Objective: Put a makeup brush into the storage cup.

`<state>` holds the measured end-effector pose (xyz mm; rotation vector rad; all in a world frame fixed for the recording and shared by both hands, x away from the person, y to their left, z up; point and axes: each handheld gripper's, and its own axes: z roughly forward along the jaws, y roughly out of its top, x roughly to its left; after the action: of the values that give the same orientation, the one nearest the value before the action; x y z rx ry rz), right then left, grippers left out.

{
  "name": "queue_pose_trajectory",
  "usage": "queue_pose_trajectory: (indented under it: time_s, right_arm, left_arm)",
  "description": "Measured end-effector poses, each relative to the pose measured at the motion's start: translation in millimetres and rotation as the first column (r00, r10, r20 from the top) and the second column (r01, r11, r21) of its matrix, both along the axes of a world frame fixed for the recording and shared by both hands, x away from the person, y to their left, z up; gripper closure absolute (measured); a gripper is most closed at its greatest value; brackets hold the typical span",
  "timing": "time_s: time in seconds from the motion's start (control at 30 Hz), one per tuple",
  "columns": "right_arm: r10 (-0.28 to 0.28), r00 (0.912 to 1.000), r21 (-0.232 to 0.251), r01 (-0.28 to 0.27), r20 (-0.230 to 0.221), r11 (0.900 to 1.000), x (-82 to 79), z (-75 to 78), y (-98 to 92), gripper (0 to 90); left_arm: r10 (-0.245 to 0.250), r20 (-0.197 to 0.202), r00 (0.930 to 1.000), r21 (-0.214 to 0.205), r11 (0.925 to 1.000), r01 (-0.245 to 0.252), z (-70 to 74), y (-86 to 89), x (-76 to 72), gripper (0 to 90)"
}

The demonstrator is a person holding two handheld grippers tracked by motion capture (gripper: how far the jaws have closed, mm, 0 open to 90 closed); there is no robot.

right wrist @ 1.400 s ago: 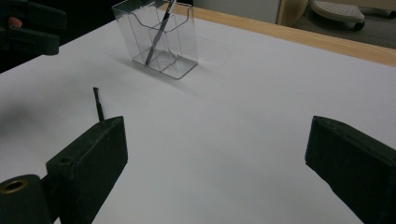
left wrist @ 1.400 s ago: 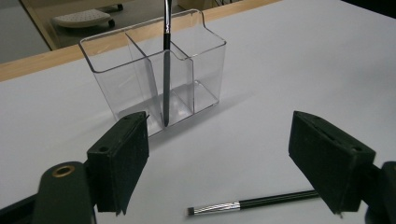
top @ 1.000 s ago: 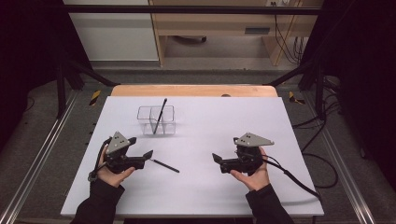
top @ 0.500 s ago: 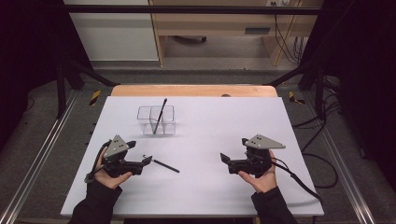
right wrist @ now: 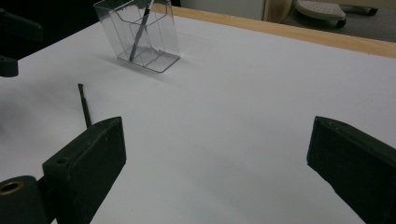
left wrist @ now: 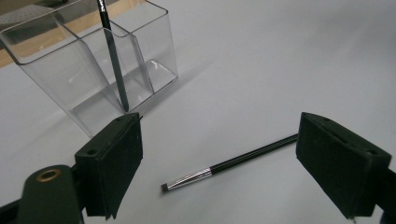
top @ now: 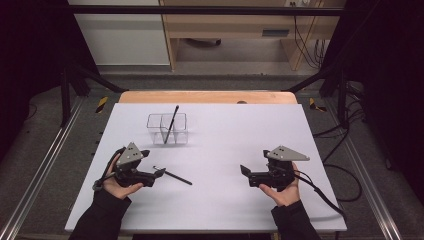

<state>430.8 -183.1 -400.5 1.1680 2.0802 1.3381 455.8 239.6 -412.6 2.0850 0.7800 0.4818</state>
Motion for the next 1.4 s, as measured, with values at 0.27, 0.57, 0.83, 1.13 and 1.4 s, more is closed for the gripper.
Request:
queue_pose_trajectory:
  time_s: [0.27, 0.57, 0.83, 1.13, 1.4]
  right_arm:
    - [-0.003, 1.0, -0.008, 0.003, 0.0, 1.0, -1.8, -1.8, -0.5, 5.0]
    - [0.008, 0.9998, -0.023, -0.008, -0.015, 0.9997, -1.2, -7.0, 4.0, 5.1]
    - [0.013, 0.9997, -0.02, -0.014, -0.019, 0.9997, -1.1, -7.9, 5.0, 5.1]
    - [0.014, 0.9997, -0.023, -0.015, -0.022, 0.9996, -0.5, -8.9, 5.7, 5.1]
    - [0.014, 0.9996, -0.02, -0.015, -0.024, 0.9997, -0.3, -9.4, 6.3, 5.1]
  left_arm:
    - [-0.021, -0.02, 0.9996, 0.046, 0.9987, 0.022, -5.9, -8.8, 6.9, 13.9]
    - [-0.046, -0.04, 0.9981, 0.09, 0.9947, 0.05, -13.8, -16.7, 12.3, 15.3]
    - [-0.073, -0.068, 0.995, 0.154, 0.9846, 0.083, -26.0, -30.0, 18.2, 17.5]
    - [-0.097, -0.112, 0.989, 0.203, 0.972, 0.118, -38.8, -40.7, 22.9, 21.8]
    - [-0.114, -0.137, 0.984, 0.228, 0.9631, 0.143, -47.7, -49.0, 25.4, 27.5]
